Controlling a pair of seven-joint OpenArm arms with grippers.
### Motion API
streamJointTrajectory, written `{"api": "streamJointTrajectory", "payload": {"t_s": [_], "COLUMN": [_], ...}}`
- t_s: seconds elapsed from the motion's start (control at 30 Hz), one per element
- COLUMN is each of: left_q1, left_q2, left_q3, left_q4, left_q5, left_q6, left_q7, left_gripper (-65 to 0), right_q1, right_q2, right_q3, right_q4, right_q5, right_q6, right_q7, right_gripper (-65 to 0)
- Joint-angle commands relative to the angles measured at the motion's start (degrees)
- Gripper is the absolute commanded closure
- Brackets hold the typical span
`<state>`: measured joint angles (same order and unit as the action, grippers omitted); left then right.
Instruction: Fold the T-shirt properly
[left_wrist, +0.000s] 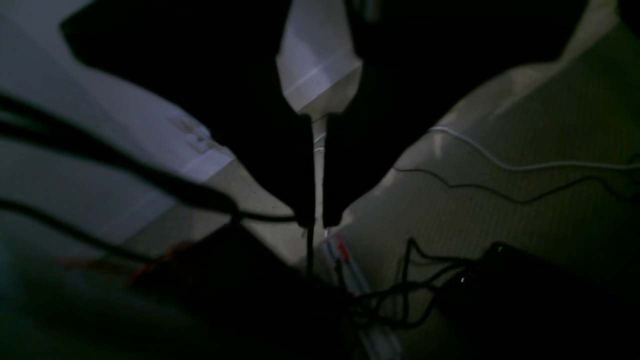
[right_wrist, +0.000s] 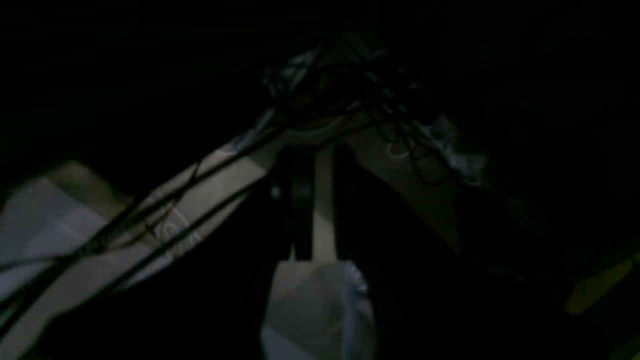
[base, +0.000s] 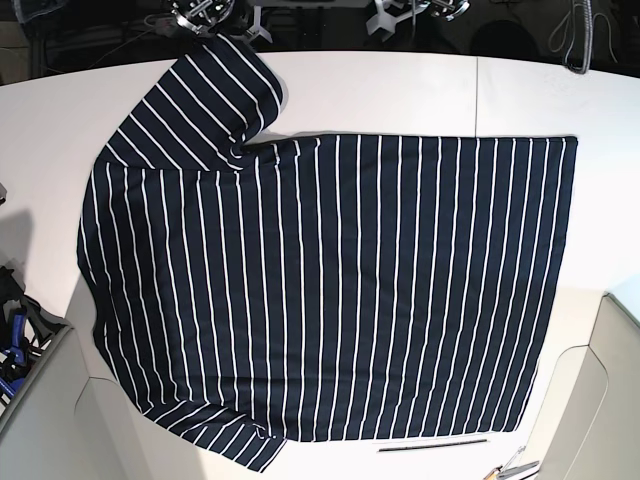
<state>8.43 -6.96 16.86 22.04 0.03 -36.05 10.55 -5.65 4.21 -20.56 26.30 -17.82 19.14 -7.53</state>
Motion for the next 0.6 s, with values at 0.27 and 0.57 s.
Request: {"api": "streamJointTrajectory", "payload": {"t_s": [0.27, 0.57], "left_q1": [10.01, 16.68], "left_q2": [-2.43, -4.68], "left_q3": [-0.09, -1.20], "left_q4": [15.72, 25.14], "left_q5": [-0.26, -0.83], "left_q6": [-0.66, -0.59], "left_q7": [-0.04, -0.02], "left_gripper": [-4.1, -4.1], "right_q1": [-5.86, -15.65], "right_q2": [2.23, 9.20], "right_q3": [-0.09, -0.09], "right_q4": [8.98, 24.06], "right_q5": [5.53, 14.91], "right_q6": [2.03, 9.66], "right_q7": [0.44, 0.42], "right_gripper": [-5.9, -5.9]}}
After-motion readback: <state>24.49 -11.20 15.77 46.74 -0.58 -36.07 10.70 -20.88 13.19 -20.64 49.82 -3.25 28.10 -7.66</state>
